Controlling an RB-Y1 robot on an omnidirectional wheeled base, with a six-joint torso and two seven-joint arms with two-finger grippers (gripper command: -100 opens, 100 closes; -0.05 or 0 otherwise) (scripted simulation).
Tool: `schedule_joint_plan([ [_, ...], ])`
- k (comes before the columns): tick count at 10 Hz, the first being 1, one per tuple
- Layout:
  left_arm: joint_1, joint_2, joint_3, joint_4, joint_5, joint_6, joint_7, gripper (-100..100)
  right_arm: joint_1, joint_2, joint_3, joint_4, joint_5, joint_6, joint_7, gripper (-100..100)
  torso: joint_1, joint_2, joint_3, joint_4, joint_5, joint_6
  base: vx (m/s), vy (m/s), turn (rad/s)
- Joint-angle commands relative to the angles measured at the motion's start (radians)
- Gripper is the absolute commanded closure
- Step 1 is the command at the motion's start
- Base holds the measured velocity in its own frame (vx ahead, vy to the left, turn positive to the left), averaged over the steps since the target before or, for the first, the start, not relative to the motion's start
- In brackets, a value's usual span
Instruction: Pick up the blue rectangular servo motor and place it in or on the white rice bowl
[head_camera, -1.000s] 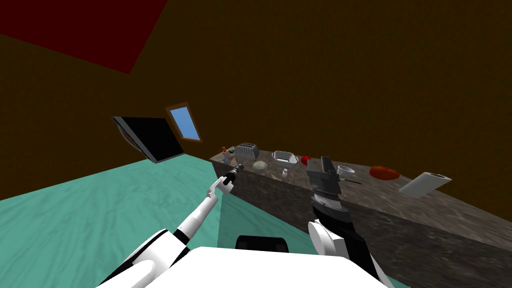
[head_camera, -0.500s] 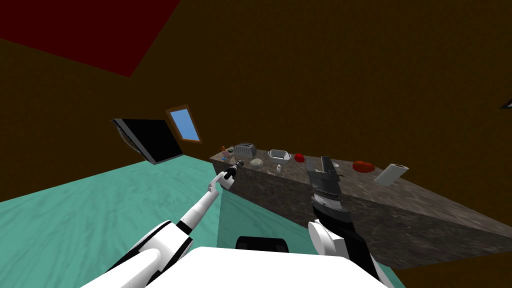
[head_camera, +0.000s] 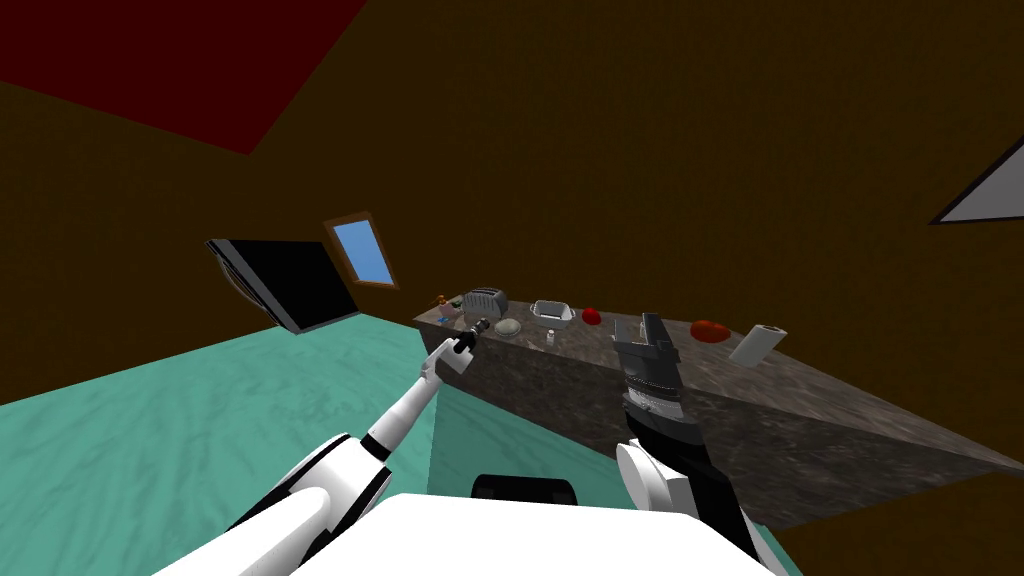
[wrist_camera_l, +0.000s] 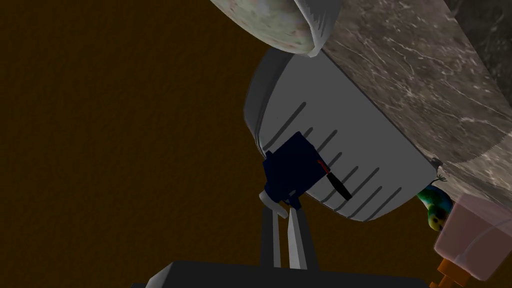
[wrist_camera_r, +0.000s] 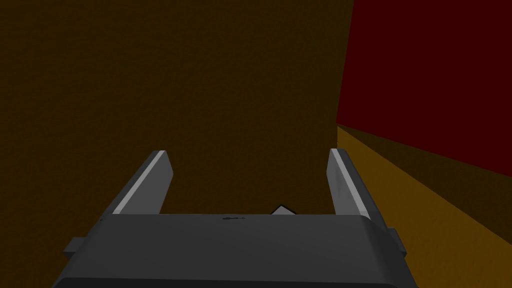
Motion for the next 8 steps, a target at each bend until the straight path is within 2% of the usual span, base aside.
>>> schedule_joint_plan([
  [1,-0.009,-0.005,-0.010,-0.020,-0.009,0.045,-0.007,100,0.000,0.000,0.000,0.000,0.000,0.000,0.000,0,0.000,0.000,0.000,0.000,0.000,0.000,0.044,-0.054,-0.045],
  [8,-0.038,-0.039,-0.055,-0.087,-0.056,0.211,-0.042,100,0.000,0.000,0.000,0.000,0.000,0.000,0.000,0,0.000,-0.003,-0.002,-0.001,0.000,0.000,0.069,-0.053,-0.050],
])
